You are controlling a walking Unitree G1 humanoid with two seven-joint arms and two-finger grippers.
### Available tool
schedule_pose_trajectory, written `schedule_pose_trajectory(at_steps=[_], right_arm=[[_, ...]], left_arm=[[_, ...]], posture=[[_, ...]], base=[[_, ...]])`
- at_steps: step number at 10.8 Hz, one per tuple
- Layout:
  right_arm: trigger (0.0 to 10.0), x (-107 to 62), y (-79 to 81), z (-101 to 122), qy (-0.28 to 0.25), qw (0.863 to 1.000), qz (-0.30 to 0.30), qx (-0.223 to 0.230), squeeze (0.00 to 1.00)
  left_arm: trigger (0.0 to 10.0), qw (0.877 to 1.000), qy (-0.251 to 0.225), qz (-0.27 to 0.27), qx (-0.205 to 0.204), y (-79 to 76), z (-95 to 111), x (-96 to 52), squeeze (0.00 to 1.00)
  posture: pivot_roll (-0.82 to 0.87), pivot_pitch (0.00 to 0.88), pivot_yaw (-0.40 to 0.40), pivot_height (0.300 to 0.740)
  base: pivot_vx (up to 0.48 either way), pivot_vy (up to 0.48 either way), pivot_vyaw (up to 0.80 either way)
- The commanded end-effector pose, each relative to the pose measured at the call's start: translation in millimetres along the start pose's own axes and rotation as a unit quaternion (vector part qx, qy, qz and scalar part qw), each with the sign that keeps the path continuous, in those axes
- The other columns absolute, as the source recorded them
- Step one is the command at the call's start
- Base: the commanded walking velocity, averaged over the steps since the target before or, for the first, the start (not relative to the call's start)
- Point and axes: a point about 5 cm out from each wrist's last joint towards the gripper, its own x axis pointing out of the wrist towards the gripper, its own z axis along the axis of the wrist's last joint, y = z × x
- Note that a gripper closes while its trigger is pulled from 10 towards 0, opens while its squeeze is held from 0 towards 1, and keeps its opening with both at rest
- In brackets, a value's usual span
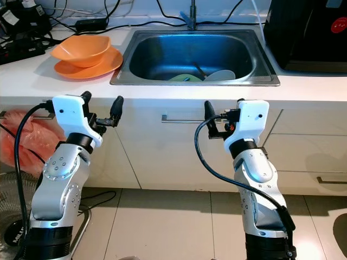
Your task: Kitchen organization
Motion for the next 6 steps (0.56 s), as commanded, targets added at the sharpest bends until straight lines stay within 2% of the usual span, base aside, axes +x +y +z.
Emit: schedule_pose_trajectory(at_steps=[1, 4, 6], right_arm=[[10.0, 2.6, 3.2, 2.8, -0.003, 1.0, 0.007, 0.006, 0.0], [10.0, 6.6, 7.4, 14.0, -0.026, 1.0, 0.01, 0.006, 0.0], [10.0, 8.6, 11.4, 22.8, -0.042, 0.999, 0.016, 0.0, 0.0]], left_arm=[[10.0, 1.0, -0.004, 0.0, 0.0, 3.1, 3.6, 4.5, 0.0], [10.0, 0.999, -0.039, 0.004, 0.001, 6.8, 23.5, 13.5, 0.0], [10.0, 0.999, -0.049, 0.002, -0.002, 6.2, 28.8, 15.5, 0.0]], posture=[[0.14, 0.01, 0.074, 0.74], [0.14, 0.006, 0.081, 0.74], [0.14, 0.008, 0.086, 0.74]], base=[[0.0, 0.0, 0.0], [0.266, 0.0, 0.0], [0.328, 0.0, 0.0]])
